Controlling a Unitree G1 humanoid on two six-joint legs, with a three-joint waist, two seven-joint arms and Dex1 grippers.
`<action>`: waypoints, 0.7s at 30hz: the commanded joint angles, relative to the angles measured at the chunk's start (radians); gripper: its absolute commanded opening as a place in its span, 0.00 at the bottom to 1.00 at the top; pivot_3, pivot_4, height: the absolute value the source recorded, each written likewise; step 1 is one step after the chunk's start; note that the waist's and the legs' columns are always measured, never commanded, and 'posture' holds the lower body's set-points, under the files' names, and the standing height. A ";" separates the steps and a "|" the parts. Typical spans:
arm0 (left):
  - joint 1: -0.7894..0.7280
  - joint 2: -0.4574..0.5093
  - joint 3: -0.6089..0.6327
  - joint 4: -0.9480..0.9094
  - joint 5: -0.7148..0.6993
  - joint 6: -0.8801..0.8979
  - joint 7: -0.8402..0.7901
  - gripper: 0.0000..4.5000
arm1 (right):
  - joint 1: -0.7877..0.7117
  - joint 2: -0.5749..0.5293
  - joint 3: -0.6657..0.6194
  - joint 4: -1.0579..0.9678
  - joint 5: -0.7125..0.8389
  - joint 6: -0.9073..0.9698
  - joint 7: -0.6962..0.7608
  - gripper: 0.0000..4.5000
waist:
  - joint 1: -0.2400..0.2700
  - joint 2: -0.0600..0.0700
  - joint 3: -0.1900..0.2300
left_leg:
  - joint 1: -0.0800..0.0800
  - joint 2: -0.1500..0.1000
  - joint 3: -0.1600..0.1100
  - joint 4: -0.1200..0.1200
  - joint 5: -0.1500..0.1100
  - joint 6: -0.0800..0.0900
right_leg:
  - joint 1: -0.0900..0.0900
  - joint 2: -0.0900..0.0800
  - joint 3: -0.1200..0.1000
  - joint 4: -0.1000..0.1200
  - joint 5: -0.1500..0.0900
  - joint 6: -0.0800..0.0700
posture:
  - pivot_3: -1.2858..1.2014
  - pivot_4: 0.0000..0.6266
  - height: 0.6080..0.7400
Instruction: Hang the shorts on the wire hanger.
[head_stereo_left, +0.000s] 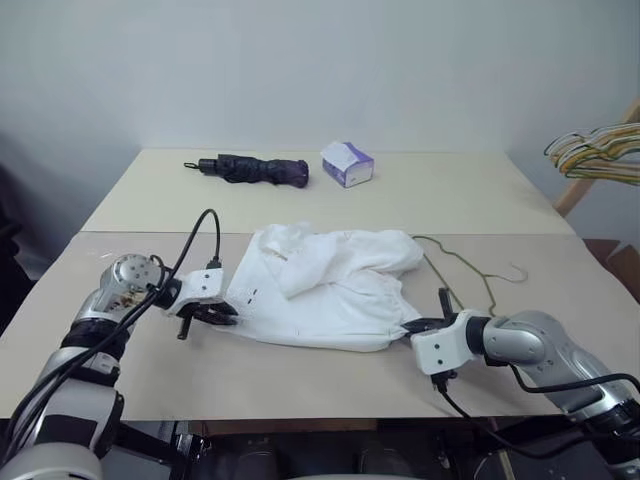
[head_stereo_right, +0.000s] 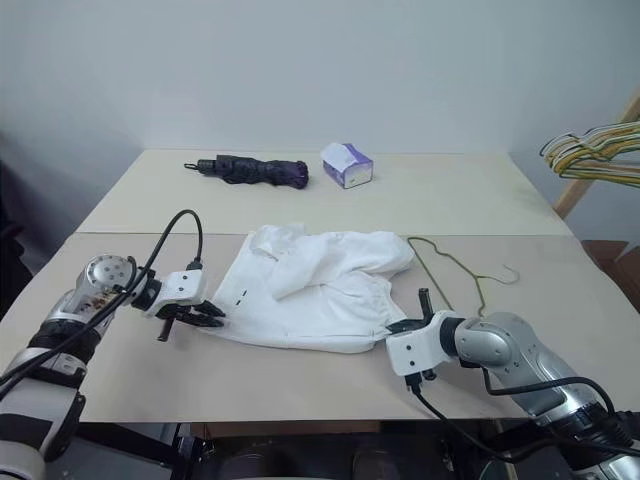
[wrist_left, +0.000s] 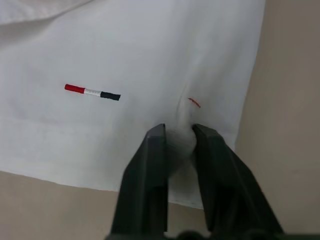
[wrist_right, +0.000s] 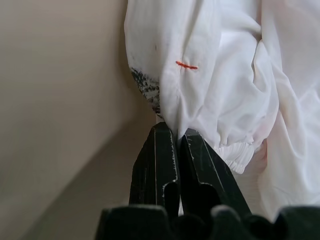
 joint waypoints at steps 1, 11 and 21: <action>-0.007 0.004 0.025 -0.012 -0.028 0.002 -0.016 0.01 | -0.001 0.001 -0.045 -0.018 0.001 0.016 -0.014 0.00 | -0.002 0.000 0.000 | 0.000 0.000 0.000 0.000 0.000 0.000 | 0.000 0.000 0.000 0.000 0.000 0.000 | 0.48 0.00 1.00; 0.099 0.086 0.134 -0.281 -0.181 0.155 -0.084 0.01 | -0.027 0.052 -0.066 -0.082 0.045 0.082 0.000 0.00 | -0.015 0.000 0.000 | -0.001 0.000 -0.001 0.000 0.000 0.000 | -0.001 0.000 0.000 0.001 0.000 0.000 | 0.49 0.00 1.00; 0.294 0.281 0.136 -0.519 -0.162 0.186 -0.106 0.01 | 0.052 -0.031 -0.111 -0.256 0.236 0.158 0.175 0.00 | 0.000 0.000 0.000 | 0.002 0.000 -0.001 0.001 0.000 0.000 | 0.000 -0.001 0.000 0.006 -0.001 0.000 | 0.50 0.00 1.00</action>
